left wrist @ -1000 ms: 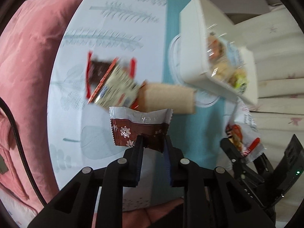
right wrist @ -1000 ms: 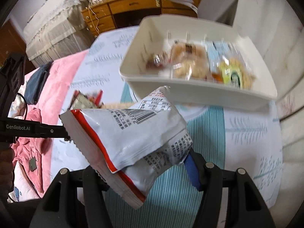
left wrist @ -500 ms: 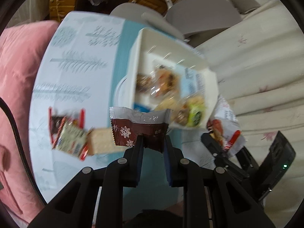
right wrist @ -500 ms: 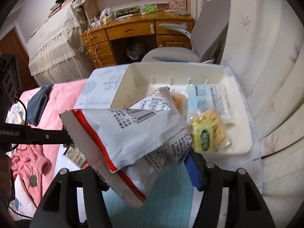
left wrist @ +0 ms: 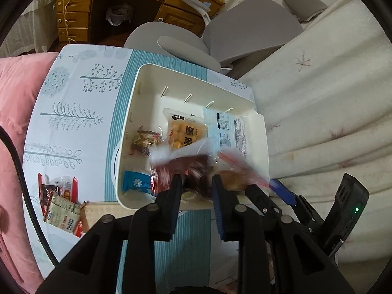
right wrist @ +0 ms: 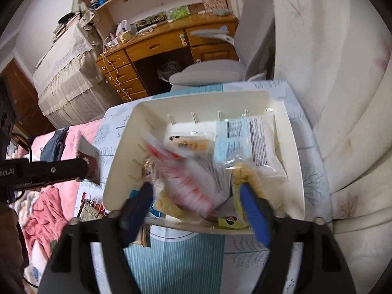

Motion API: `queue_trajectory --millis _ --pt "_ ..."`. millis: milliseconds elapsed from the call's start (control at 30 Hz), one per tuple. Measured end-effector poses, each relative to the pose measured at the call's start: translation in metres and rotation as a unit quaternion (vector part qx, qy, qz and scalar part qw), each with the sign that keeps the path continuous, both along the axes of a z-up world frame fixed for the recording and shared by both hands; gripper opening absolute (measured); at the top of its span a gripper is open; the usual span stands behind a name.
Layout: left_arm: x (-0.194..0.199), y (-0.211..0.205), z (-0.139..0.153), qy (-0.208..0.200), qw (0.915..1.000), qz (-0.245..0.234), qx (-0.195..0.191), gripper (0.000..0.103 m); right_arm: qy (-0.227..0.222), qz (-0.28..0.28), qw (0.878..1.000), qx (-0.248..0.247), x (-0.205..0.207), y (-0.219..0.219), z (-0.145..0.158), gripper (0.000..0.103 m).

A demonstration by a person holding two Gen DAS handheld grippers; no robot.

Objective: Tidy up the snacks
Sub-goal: 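Carry the white bag and red-wrapped candy into the tray and open both tools, then move the left tool to the Lipo packet while the right approaches the paper wafer bar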

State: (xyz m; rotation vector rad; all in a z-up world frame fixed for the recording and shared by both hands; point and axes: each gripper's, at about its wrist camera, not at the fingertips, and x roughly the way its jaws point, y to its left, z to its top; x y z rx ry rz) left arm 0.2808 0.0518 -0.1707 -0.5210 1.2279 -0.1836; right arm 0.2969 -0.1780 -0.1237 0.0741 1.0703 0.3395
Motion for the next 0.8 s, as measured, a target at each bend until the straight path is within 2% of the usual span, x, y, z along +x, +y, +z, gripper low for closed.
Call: queue_trajectory --millis 67,100,167,300,533,667,800 --pt "-0.001 -0.003 -0.005 0.004 1.0000 0.006 0.001 0.036 0.013 -0.001 1.000 0.013 0.005 -0.006 -0.006 0.082" --pt "-0.002 -0.004 -0.007 0.007 0.9999 0.010 0.002 0.045 0.021 -0.001 1.000 0.019 0.007 -0.008 -0.010 0.082" --pt "-0.005 -0.006 -0.011 0.012 0.9997 0.017 0.010 0.055 0.032 0.002 0.999 0.026 0.009 -0.011 -0.016 0.082" --pt "-0.016 -0.007 -0.022 0.032 0.9987 0.030 0.026 0.059 0.051 0.015 0.998 0.040 0.008 -0.012 -0.026 0.082" --pt "-0.053 -0.004 -0.054 0.082 0.9942 0.059 0.038 0.059 0.080 0.033 0.994 0.060 -0.007 -0.013 -0.037 0.082" --pt "-0.078 -0.002 -0.069 0.111 0.9900 0.068 0.056 0.074 0.088 0.034 0.993 0.071 -0.020 -0.016 -0.042 0.082" --pt "-0.102 0.004 -0.080 0.135 0.9845 0.077 0.080 0.074 0.094 0.030 0.992 0.083 -0.036 -0.018 -0.047 0.082"
